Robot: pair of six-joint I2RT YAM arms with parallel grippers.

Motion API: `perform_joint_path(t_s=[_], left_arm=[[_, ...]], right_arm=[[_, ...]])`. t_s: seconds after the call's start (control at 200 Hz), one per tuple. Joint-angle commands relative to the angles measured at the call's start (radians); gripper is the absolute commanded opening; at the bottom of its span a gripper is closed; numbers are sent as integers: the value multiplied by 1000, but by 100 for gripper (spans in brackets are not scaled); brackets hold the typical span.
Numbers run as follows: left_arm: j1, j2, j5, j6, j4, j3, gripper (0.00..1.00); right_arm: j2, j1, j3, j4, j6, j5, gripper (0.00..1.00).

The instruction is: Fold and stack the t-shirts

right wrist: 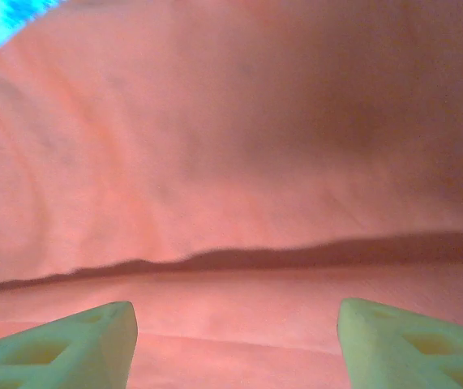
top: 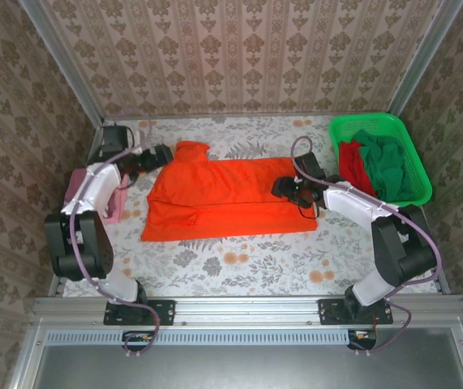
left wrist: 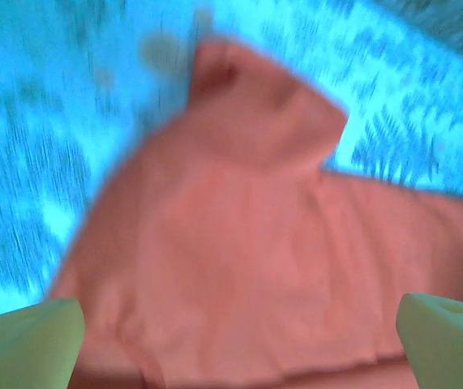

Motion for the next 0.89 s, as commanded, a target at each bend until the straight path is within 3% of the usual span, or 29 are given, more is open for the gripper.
perform_joint_path(t_s=[0.0, 0.105, 0.23, 0.345, 0.44, 0.6, 0.71, 0.81, 0.89], left_arm=[[28, 133, 107, 326, 5, 118, 100], [30, 301, 225, 591, -146, 304, 99], [46, 535, 340, 722, -388, 605, 93], [43, 740, 338, 804, -605, 892, 84], [26, 878, 295, 875, -763, 1105, 83], [7, 1010, 257, 891, -821, 1282, 76], [-1, 1049, 240, 833, -797, 1331, 72], [-8, 1071, 246, 788, -767, 1335, 60], [-15, 1084, 245, 788, -786, 1333, 59]], right_arm=[[13, 3, 41, 13, -52, -29, 68], [18, 4, 41, 21, -54, -26, 68], [20, 3, 24, 26, -41, -22, 68], [18, 3, 4, 31, -26, -22, 68], [14, 3, -5, 27, -20, -13, 68], [19, 3, -3, 16, -22, -8, 68], [19, 3, -1, 13, -19, -8, 68], [19, 3, -4, 15, -12, -9, 68], [15, 2, -8, 10, -10, -3, 68]])
